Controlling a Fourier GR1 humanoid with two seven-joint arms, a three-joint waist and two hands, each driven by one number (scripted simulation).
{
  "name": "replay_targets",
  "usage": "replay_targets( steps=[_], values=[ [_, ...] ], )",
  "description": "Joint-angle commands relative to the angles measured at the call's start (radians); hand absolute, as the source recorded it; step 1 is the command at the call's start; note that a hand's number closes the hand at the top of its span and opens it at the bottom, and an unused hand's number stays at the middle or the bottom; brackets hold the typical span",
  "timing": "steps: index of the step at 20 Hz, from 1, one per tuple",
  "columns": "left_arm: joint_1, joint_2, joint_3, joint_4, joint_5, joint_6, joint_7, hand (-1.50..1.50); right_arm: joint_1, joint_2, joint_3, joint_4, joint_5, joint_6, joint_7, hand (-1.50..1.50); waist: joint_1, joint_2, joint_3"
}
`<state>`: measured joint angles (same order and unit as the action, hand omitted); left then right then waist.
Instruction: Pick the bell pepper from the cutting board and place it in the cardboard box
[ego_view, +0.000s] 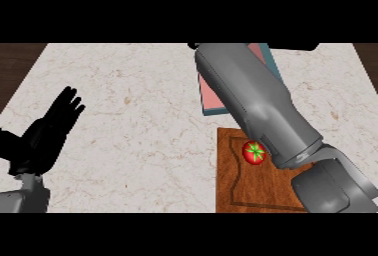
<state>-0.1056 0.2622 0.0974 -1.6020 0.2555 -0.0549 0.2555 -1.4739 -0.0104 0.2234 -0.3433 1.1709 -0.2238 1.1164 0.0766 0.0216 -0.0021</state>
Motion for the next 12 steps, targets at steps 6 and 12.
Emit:
replay_targets(
  steps=[6,12],
  values=[
    [0.009,-0.002,0.022,0.034,0.014,-0.017,-0.026,0.00,0.135,0.010,-0.128,0.050,-0.113,-0.196,0.024,1.50,-0.009,0.004,0.001],
    [-0.009,0.008,0.021,0.010,0.012,-0.016,0.004,0.00,0.180,0.010,-0.172,0.095,-0.164,-0.243,0.004,-1.50,-0.012,-0.002,0.002]
  ],
)
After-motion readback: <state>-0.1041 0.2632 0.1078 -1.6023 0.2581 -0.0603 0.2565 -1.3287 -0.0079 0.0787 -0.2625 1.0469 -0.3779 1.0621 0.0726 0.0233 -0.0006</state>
